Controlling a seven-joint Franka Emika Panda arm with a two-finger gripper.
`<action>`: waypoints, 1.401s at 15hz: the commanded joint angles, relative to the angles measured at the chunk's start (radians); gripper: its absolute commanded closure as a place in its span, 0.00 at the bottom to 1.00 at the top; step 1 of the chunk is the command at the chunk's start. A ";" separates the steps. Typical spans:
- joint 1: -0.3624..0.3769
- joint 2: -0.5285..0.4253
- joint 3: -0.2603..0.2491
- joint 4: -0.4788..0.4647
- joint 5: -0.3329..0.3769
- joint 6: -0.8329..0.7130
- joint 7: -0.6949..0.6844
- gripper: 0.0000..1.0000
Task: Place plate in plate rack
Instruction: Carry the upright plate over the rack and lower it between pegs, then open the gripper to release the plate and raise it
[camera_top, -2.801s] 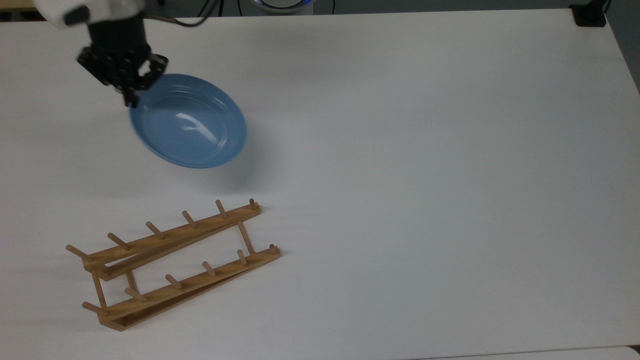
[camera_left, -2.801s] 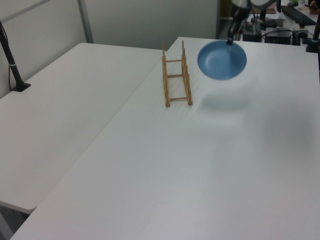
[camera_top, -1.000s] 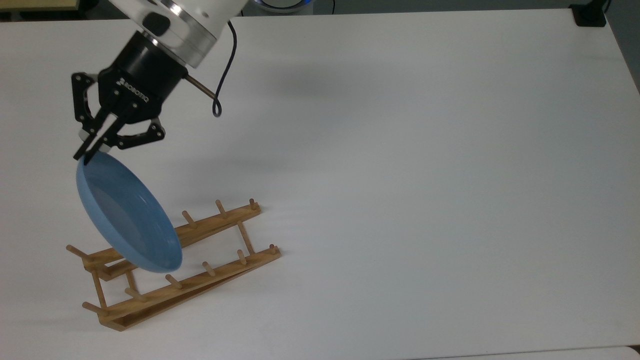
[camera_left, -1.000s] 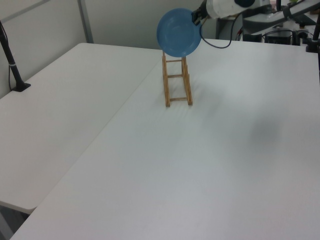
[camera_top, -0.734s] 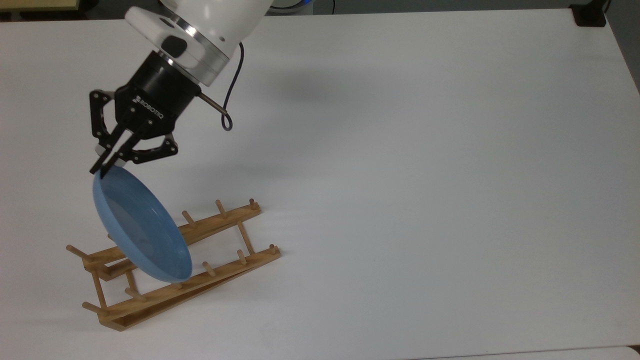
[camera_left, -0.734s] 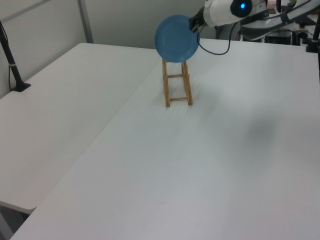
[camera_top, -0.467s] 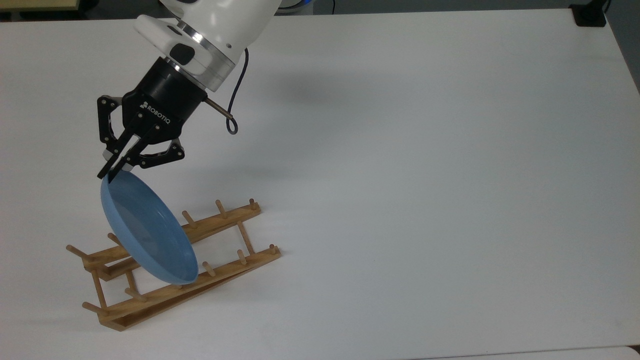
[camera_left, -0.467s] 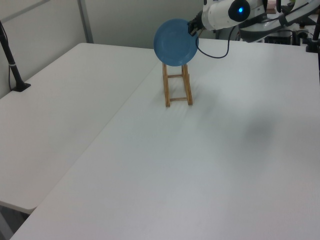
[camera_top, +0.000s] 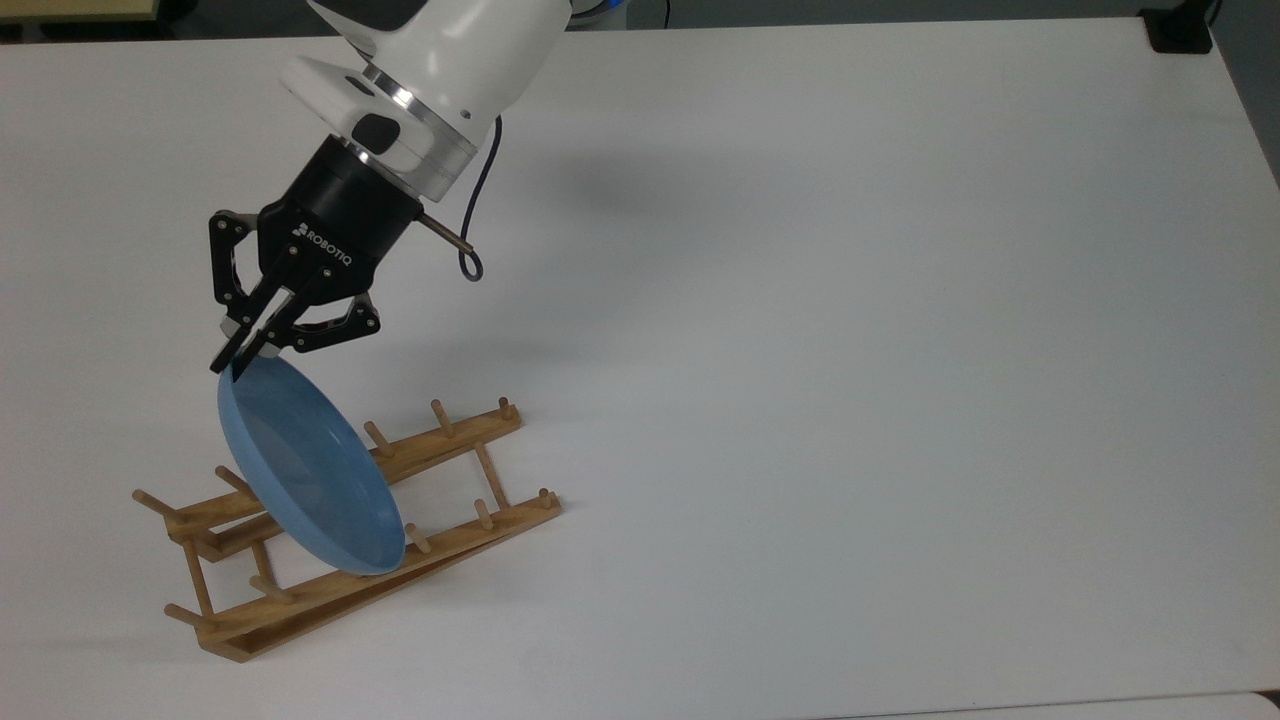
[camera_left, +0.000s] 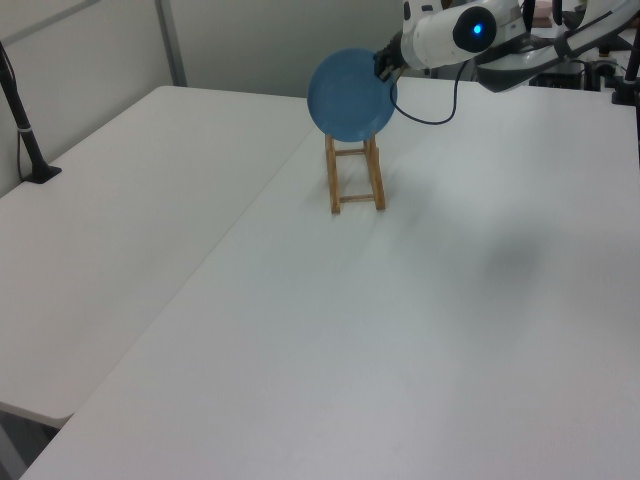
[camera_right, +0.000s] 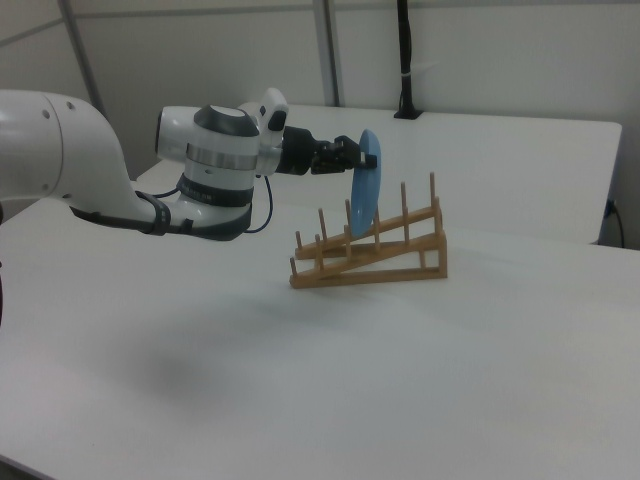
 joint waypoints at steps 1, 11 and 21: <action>0.016 0.004 0.000 0.011 -0.012 -0.034 0.034 0.59; 0.005 -0.031 0.035 0.041 0.140 -0.031 0.077 0.00; -0.006 -0.192 0.156 0.045 0.989 -0.343 0.028 0.00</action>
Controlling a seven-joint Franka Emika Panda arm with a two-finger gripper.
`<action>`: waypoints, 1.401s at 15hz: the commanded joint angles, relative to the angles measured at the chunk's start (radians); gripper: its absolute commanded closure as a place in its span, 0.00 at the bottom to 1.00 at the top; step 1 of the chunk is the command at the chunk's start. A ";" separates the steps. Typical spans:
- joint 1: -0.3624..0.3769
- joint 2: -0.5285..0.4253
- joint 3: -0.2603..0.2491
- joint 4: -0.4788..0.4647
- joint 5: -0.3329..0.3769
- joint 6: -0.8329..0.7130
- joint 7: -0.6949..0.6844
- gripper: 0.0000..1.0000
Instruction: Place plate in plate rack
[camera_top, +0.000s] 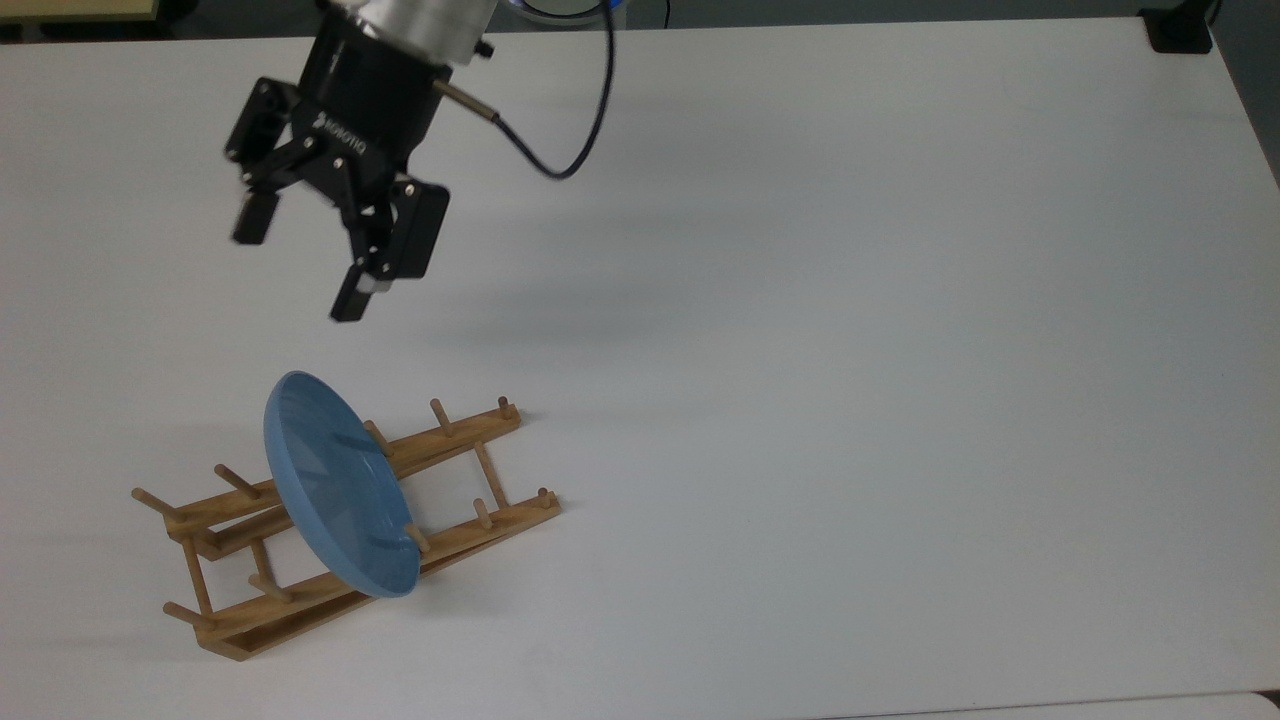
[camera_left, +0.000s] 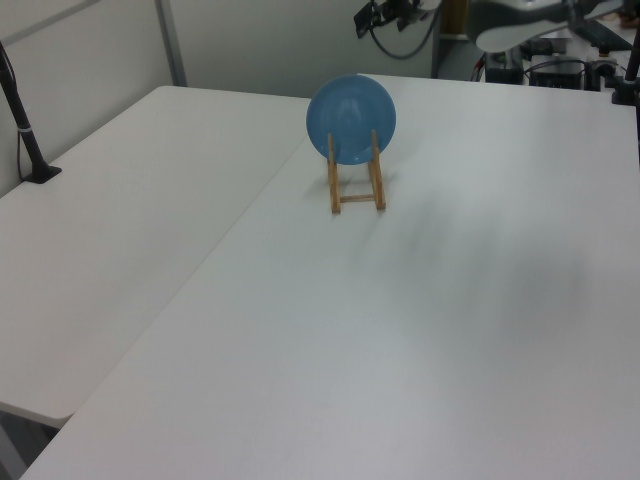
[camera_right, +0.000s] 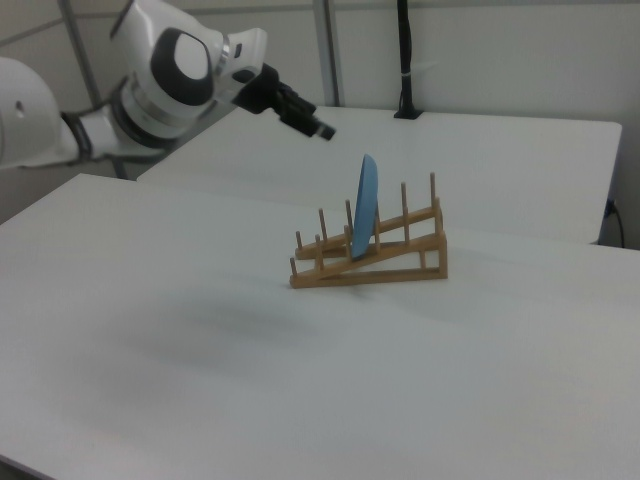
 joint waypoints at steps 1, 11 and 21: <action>0.002 -0.088 0.057 -0.019 0.258 -0.230 -0.025 0.00; 0.005 -0.223 0.089 0.001 0.710 -0.771 -0.111 0.00; -0.044 -0.252 0.065 0.001 0.759 -0.812 -1.059 0.00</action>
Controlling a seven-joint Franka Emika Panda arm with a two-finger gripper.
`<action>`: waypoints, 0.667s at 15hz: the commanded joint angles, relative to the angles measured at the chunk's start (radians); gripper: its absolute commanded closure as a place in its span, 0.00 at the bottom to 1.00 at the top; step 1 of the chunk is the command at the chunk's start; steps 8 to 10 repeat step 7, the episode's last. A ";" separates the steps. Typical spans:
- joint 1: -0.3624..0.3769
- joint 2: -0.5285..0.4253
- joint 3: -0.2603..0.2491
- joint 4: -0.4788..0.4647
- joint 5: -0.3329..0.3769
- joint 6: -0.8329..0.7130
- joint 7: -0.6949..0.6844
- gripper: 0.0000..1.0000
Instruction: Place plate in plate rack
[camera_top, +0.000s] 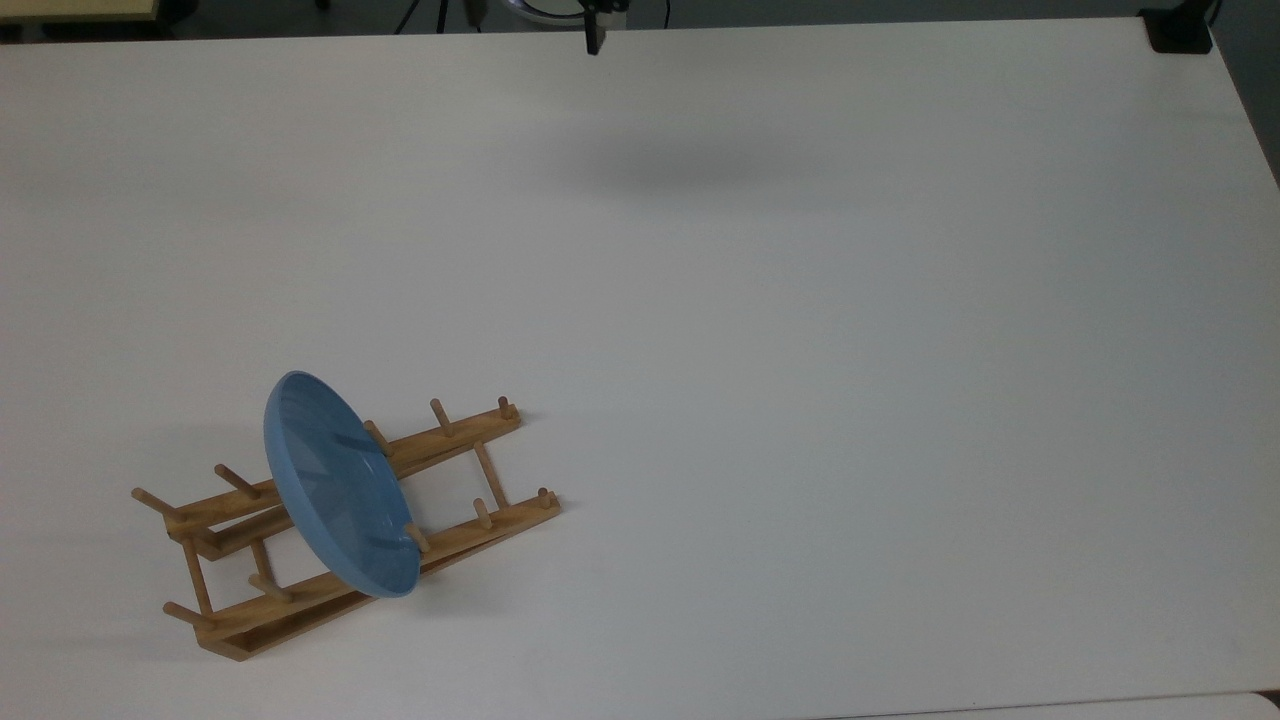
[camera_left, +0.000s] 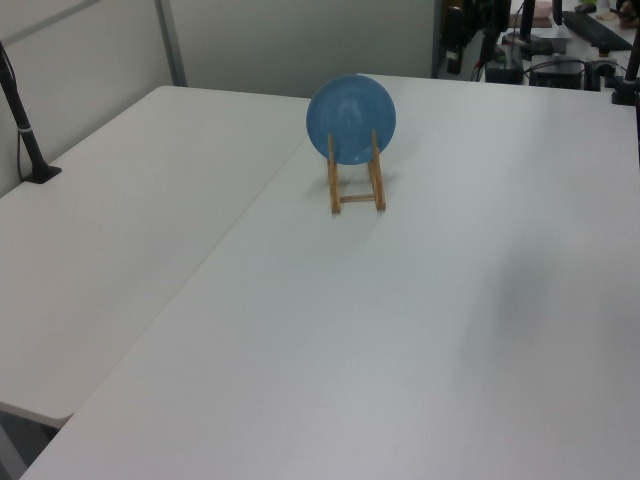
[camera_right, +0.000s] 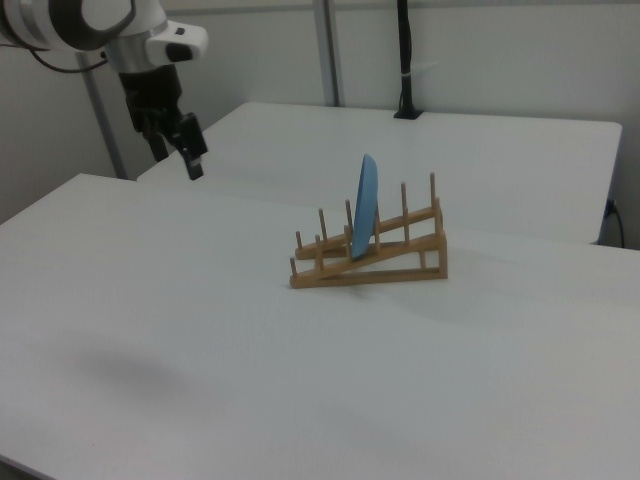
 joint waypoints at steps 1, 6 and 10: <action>-0.026 -0.018 -0.037 -0.003 0.024 -0.018 -0.250 0.00; -0.018 -0.018 -0.045 0.000 0.019 -0.013 -0.249 0.00; -0.015 -0.018 -0.045 0.000 0.016 -0.015 -0.249 0.00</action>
